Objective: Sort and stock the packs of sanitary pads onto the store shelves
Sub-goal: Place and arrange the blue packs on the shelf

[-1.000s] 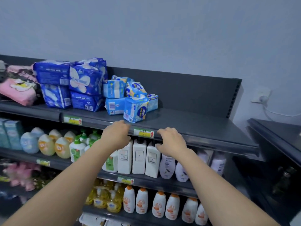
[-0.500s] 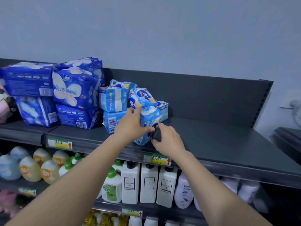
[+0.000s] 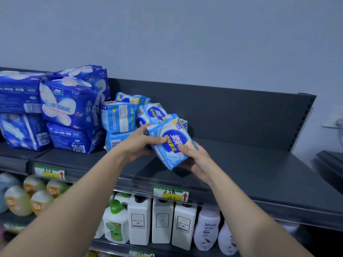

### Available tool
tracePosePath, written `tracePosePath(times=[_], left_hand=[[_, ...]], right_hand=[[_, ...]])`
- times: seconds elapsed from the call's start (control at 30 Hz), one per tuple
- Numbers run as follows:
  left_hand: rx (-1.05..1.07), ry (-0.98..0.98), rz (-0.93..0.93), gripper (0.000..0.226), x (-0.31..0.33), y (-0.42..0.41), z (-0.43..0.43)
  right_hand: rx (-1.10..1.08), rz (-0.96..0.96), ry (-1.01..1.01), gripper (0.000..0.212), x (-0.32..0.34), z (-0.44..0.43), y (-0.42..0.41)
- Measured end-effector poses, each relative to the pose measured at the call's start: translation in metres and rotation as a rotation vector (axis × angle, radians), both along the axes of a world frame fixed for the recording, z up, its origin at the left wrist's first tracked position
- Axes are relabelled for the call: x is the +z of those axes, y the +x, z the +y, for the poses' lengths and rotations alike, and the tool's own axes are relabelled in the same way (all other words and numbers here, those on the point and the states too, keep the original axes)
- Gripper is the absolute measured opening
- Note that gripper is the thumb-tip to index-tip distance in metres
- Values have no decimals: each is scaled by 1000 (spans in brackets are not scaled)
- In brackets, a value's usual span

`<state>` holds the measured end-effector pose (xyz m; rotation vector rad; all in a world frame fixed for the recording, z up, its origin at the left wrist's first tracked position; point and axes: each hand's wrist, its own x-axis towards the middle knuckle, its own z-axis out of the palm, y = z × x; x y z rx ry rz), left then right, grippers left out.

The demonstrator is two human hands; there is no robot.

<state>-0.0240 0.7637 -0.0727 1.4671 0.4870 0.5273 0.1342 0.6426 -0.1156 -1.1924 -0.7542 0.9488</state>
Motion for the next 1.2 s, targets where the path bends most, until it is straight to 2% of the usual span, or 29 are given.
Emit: tracePosePath(times=[0.03, 0.1, 0.17, 0.2, 0.27, 0.3, 0.37, 0.47, 0.57, 0.67, 0.7, 0.77, 0.8, 0.87, 0.93, 1.03, 1.07, 1.13, 1.2], left_hand=[[21, 98, 38, 53, 1, 4, -4], [272, 463, 104, 40, 4, 11, -6], [642, 828, 104, 26, 7, 17, 1], [692, 951, 147, 20, 8, 19, 7], [581, 1118, 389, 62, 5, 26, 21], [506, 1149, 503, 75, 2, 28, 25], [449, 1214, 656, 86, -2, 32, 29], [495, 1281, 752, 97, -12, 34, 30], [567, 1264, 672, 94, -19, 33, 28], [454, 1093, 511, 100, -18, 38, 25], [385, 1111, 539, 106, -16, 40, 25], [248, 1242, 716, 121, -14, 45, 25], [208, 1300, 784, 123, -13, 46, 26], [218, 1310, 781, 113, -10, 47, 29], [254, 1183, 658, 102, -5, 47, 32], [227, 747, 403, 95, 3, 47, 31], [202, 643, 377, 98, 4, 48, 31], [141, 597, 413, 107, 0, 52, 30], [93, 576, 457, 101, -7, 55, 31]], right_hand=[[-51, 35, 34, 85, -1, 0, 3], [-180, 70, 76, 96, -2, -2, 11], [-275, -11, 60, 99, -2, -6, 19], [-310, -76, 24, 99, -3, -9, 22], [-364, -170, -28, 100, -5, -14, 26], [-381, -200, -33, 101, -6, -15, 28], [-407, -261, -26, 111, -8, -13, 32], [-468, -374, -42, 125, -12, -10, 38], [-532, -440, -69, 130, -14, -10, 43], [-573, -470, -77, 131, -14, -12, 48], [-586, -477, -78, 130, -14, -12, 49], [-603, -478, -75, 129, -12, -13, 52], [-606, -470, -70, 131, -11, -13, 54], [-611, -437, -55, 134, -10, -16, 58], [-638, -371, -37, 128, -10, -20, 64], [-670, -252, 7, 89, -9, -27, 72], [-675, -242, 5, 79, -8, -30, 73], [-675, -249, -21, 68, -8, -35, 74], [-641, -242, -46, 66, -12, -41, 74]])
